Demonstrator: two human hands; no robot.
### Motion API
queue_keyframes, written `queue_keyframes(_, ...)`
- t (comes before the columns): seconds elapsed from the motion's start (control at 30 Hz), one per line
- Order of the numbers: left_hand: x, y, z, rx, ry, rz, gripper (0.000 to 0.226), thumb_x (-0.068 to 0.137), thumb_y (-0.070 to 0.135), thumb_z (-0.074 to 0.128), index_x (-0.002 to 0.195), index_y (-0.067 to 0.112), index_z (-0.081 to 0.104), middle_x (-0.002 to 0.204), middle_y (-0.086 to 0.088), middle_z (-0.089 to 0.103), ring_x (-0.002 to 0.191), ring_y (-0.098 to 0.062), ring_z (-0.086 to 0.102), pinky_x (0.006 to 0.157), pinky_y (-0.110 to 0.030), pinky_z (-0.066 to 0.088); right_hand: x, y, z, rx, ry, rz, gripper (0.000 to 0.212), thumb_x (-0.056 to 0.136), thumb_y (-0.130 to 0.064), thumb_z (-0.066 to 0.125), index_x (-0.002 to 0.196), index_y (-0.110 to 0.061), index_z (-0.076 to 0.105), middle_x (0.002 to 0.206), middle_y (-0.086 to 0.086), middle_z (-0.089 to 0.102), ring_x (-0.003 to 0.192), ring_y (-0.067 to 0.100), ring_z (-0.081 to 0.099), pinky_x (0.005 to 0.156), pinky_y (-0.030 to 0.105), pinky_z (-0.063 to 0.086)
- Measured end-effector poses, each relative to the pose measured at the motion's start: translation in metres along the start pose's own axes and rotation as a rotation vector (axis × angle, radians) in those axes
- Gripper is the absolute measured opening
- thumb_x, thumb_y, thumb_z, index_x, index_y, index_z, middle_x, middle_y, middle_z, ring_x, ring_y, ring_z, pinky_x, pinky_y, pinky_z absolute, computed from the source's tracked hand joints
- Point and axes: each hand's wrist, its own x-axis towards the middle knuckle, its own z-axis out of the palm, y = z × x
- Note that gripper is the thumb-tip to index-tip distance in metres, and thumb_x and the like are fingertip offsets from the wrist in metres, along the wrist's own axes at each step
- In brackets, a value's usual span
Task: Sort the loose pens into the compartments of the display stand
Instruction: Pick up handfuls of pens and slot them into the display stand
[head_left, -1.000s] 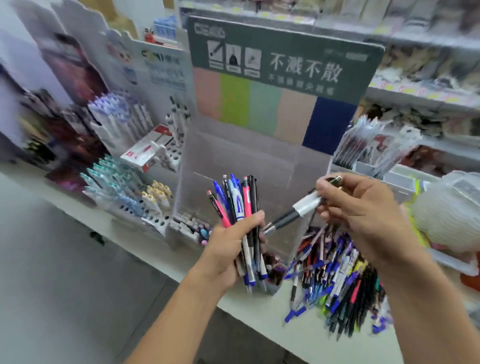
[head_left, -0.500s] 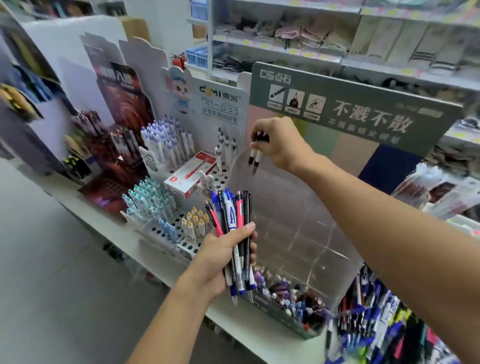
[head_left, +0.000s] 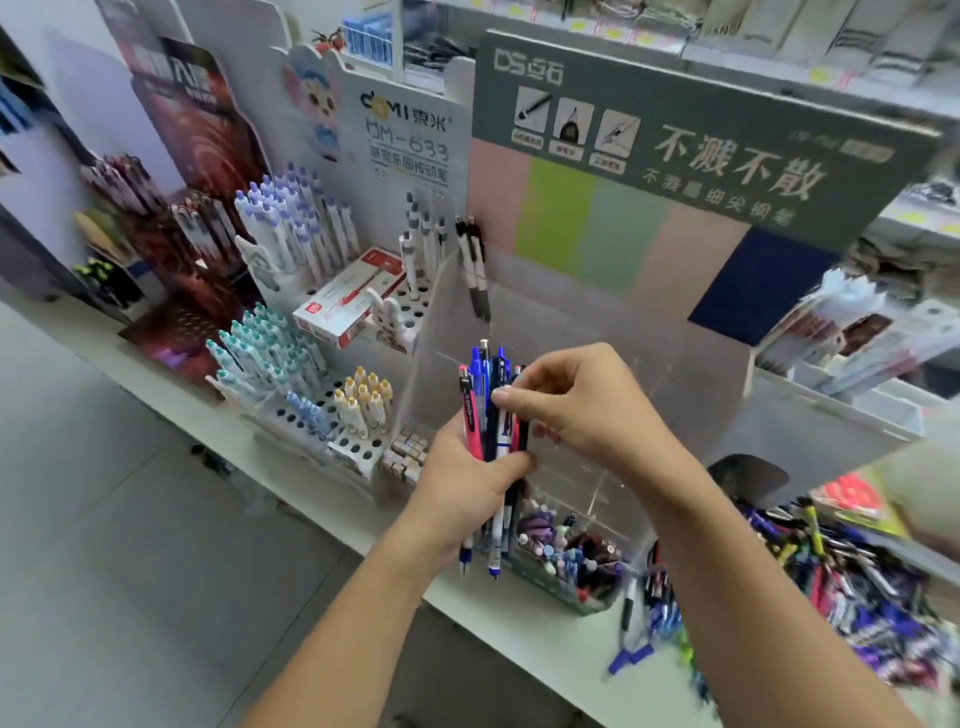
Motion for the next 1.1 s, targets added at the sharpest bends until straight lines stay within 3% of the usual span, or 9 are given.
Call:
queue_keyframes(0.17,-0.002,-0.005,0.002,-0.142,-0.062,-0.125,0.017,0.082,-0.009,0.071,0.091,0.002,0.062,0.064,-0.01,0.059,0.053,-0.02,0.057,0.05,-0.027,0.05,-0.005,0.001,-0.02,0.3,-0.139,0.077,0.014,0.086,-0.009,0.077,0.078,-0.001,0.068,0.059,0.006,0.063,0.049,0.008,0.056,0.048,0.017,0.044)
queue_keyframes(0.4,-0.001,0.011,-0.008,-0.268,-0.199,-0.089,0.014,0.074,-0.001,0.078,0.072,0.008,0.067,0.058,-0.012,0.057,0.048,-0.021,0.054,0.047,-0.028,0.05,0.012,-0.034,-0.033,0.415,0.029,-0.129,0.007,0.085,0.005,0.073,0.084,0.003,0.066,0.061,0.007,0.068,0.05,0.011,0.062,0.053,0.021,0.056)
queue_keyframes(0.5,-0.001,0.012,-0.017,-0.246,-0.229,-0.056,0.014,0.064,-0.001,0.078,0.071,0.008,0.07,0.063,-0.013,0.059,0.049,-0.022,0.056,0.048,-0.028,0.051,0.023,-0.04,-0.03,0.318,0.177,-0.218,0.005,0.09,0.001,0.07,0.089,-0.003,0.071,0.063,0.002,0.067,0.051,0.007,0.058,0.054,0.019,0.052)
queue_keyframes(0.6,-0.006,0.003,-0.023,-0.247,-0.188,-0.085,0.016,0.07,-0.006,0.08,0.076,0.006,0.072,0.066,-0.013,0.059,0.054,-0.021,0.057,0.051,-0.028,0.053,0.028,-0.042,-0.051,0.294,0.469,-0.41,0.007,0.094,-0.004,0.068,0.097,-0.007,0.073,0.074,0.002,0.069,0.059,0.007,0.062,0.06,0.02,0.053)
queue_keyframes(0.67,-0.008,-0.001,-0.027,-0.334,-0.141,-0.148,0.011,0.08,-0.008,0.073,0.085,0.001,0.069,0.068,-0.011,0.058,0.056,-0.019,0.057,0.052,-0.026,0.053,0.033,-0.045,-0.063,0.178,0.643,-0.552,0.007,0.095,-0.009,0.069,0.101,-0.008,0.073,0.08,0.003,0.071,0.065,0.011,0.068,0.064,0.022,0.056)
queue_keyframes(0.77,-0.005,0.001,-0.03,-0.465,-0.153,-0.21,0.015,0.079,-0.004,0.075,0.09,-0.001,0.066,0.067,-0.007,0.056,0.055,-0.014,0.057,0.051,-0.024,0.052,0.054,-0.046,-0.062,-0.078,0.735,-0.654,0.011,0.095,-0.013,0.069,0.103,-0.007,0.074,0.088,0.003,0.072,0.072,0.011,0.07,0.068,0.021,0.057)
queue_keyframes(0.87,-0.003,0.005,-0.031,-0.515,-0.193,-0.198,0.016,0.077,-0.001,0.076,0.09,0.001,0.067,0.067,-0.006,0.056,0.056,-0.015,0.057,0.052,-0.025,0.052,0.081,-0.041,-0.05,-0.315,0.657,-0.649,0.014,0.093,-0.012,0.07,0.104,-0.008,0.076,0.093,0.004,0.073,0.078,0.013,0.069,0.077,0.03,0.059)
queue_keyframes(1.0,-0.007,0.007,-0.031,-0.5,-0.219,-0.204,0.028,0.079,0.008,0.079,0.1,-0.001,0.063,0.07,-0.009,0.058,0.059,-0.018,0.058,0.054,-0.027,0.054,0.112,-0.034,-0.043,-0.39,0.506,-0.44,0.015,0.087,-0.01,0.077,0.101,-0.005,0.075,0.088,0.009,0.072,0.074,0.019,0.067,0.077,0.039,0.06)
queue_keyframes(1.1,-0.01,0.005,-0.028,-0.526,-0.197,-0.206,0.034,0.071,0.011,0.08,0.097,-0.003,0.066,0.078,-0.011,0.062,0.061,-0.017,0.061,0.054,-0.027,0.053,0.12,-0.035,-0.035,-0.44,0.379,-0.326,0.024,0.09,-0.008,0.074,0.114,-0.001,0.074,0.099,0.018,0.073,0.083,0.025,0.067,0.089,0.033,0.055)
